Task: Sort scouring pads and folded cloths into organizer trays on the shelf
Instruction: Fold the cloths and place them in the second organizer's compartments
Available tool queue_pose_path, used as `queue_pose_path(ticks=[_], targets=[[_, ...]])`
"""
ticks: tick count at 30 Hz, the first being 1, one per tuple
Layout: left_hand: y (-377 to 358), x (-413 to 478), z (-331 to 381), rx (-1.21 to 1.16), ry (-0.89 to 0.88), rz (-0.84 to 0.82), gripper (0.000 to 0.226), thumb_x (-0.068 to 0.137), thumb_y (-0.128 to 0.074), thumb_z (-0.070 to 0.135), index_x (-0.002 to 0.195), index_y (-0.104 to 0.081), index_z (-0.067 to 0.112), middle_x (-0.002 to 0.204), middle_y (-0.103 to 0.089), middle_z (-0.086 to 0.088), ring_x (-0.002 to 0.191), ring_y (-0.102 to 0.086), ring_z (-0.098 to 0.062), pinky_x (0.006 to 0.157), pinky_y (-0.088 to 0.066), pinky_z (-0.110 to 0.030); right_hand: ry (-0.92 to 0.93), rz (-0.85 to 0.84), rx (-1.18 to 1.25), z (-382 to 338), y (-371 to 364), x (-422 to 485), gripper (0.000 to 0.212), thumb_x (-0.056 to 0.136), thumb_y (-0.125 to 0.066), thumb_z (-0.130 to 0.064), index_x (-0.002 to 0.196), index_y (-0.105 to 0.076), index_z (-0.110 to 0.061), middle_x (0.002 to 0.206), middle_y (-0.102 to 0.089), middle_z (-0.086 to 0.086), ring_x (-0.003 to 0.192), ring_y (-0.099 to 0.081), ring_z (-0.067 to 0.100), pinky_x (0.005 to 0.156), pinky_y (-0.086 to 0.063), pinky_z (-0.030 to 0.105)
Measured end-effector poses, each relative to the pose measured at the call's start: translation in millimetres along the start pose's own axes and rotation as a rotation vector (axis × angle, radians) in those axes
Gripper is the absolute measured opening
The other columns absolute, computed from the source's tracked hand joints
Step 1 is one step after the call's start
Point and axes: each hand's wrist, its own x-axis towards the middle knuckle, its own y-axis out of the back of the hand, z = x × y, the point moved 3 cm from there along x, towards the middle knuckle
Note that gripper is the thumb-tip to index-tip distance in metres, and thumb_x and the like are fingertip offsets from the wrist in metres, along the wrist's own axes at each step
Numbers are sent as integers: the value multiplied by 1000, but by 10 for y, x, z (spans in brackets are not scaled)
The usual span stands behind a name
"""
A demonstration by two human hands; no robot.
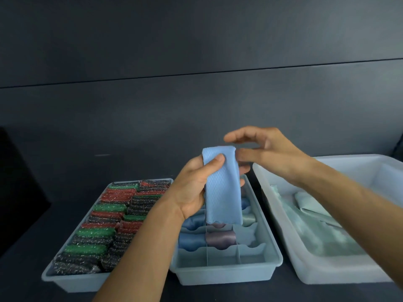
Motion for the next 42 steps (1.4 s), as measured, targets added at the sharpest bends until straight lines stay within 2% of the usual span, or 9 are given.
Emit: queue_pose_path(ticks=[11, 17, 23, 26, 29, 32, 37, 39, 42], targets=[[22, -32, -13, 100, -8, 44, 40, 89, -56, 29, 123, -61, 7, 110, -72, -16, 101, -69, -37, 94, -51, -58, 63, 48, -54, -59, -112, -22, 13, 87, -58, 4, 89, -68, -5, 79, -69, 14, 60, -66, 8, 56, -52, 19], [18, -45, -11, 213, 0, 34, 28, 100, -50, 26, 120, -64, 12, 111, -73, -14, 109, -66, -37, 103, -40, -66, 37, 158, -270, 15, -84, -19, 24, 85, -48, -5, 76, -66, -17, 59, -66, -8, 52, -67, 14, 70, -57, 38], [58, -18, 51, 37, 18, 112, 28, 102, -46, 14, 119, -62, -1, 111, -73, -12, 94, -73, -24, 68, -60, -32, 575, 248, -935, 90, 21, -142, 68, 73, -57, 6, 131, -46, -28, 136, -49, -1, 111, -54, 28, 83, -49, 43], [75, 14, 53, 22, 53, 149, 25, 100, -51, 17, 110, -66, 0, 91, -74, -11, 75, -72, -19, 62, -59, -28, 927, 93, -1168, 137, -163, -262, 51, 83, -67, -12, 131, -58, -27, 149, -42, 4, 128, -46, 27, 94, -39, 37], [30, 53, -17, -22, 106, 128, 25, 97, -51, 16, 108, -65, -2, 89, -71, -11, 77, -70, -21, 67, -59, -32, 987, 117, -949, 109, -261, -286, 24, 89, -60, -13, 104, -74, -25, 135, -58, -1, 124, -51, 22, 92, -36, 32], [94, 89, -86, -12, 90, 226, 36, 96, -45, 40, 101, -66, 11, 98, -72, -8, 97, -66, -23, 88, -53, -45, 556, 161, -386, 60, -249, -239, 11, 84, -68, -9, 91, -74, -14, 88, -70, -15, 88, -60, 2, 77, -46, 31], [90, 26, -116, 115, 89, 111, 88, 73, -39, 87, 117, -69, 18, 119, -68, -21, 116, -61, -42, 101, -41, -66, -7, 104, 216, 195, -218, -121, 18, 85, -72, -26, 94, -71, -10, 91, -66, 32, 73, -52, 66, 60, -40, 74], [47, -14, -67, 223, -12, 155, 62, 76, -67, 66, 110, -69, 15, 114, -67, -25, 107, -64, -47, 85, -45, -74, -24, 113, 231, 223, -224, -121, 17, 86, -71, -27, 93, -70, -11, 83, -64, 32, 63, -50, 51, 54, -38, 59], [70, -40, 4, 254, -169, 260, 23, 87, -73, 26, 103, -67, 10, 94, -69, -16, 87, -68, -32, 68, -55, -50, -34, 60, 374, 289, -249, -120, 21, 87, -68, -27, 102, -69, -12, 92, -57, 41, 75, -47, 41, 62, -32, 53]])
